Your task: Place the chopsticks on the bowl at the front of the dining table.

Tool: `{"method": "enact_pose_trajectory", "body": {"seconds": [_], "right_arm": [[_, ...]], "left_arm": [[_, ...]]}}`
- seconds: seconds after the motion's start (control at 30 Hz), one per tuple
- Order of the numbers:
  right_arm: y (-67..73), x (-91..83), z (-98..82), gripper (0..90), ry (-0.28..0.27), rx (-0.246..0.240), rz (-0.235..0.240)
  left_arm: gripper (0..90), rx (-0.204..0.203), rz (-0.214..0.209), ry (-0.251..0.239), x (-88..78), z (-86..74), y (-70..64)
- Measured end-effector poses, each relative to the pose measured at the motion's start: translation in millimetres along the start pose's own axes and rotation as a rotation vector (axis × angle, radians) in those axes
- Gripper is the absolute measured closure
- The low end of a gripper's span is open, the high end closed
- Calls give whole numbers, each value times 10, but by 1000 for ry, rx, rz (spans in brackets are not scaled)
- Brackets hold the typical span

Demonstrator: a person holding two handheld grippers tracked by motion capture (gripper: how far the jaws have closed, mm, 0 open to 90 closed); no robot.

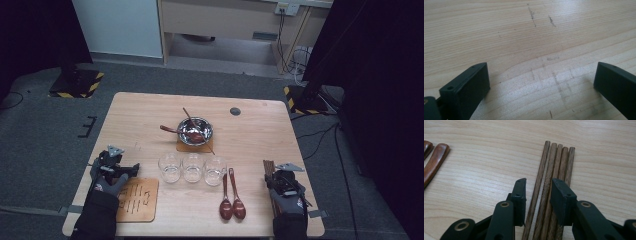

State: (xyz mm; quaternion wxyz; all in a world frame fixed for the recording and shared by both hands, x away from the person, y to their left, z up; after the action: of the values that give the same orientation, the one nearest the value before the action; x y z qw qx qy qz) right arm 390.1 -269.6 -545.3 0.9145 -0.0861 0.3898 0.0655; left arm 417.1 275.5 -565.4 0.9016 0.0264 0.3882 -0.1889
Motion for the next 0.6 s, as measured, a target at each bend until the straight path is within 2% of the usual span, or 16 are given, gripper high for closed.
{"method": "enact_pose_trajectory", "body": {"seconds": [0.43,0.6], "right_arm": [[30,16,-11,683,11,-4,13],[33,-8,6,682,-2,-3,14]], "left_arm": [[0,0,0,0,0,0,0],[0,0,0,0,0,0,0]]}}
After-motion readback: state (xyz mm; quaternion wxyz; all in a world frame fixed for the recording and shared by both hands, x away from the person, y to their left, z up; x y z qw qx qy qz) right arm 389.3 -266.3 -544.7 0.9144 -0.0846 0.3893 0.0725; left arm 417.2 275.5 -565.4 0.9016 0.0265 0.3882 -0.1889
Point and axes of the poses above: each handheld gripper's, and its own axes: x roughly forward along the jaws, z roughly out of its top, y roughly to its left, the point moved 4 cm from there along x, roughly forward along the jaws, and after that the axes turned 8 degrees about -z, right-handed, at the moved point
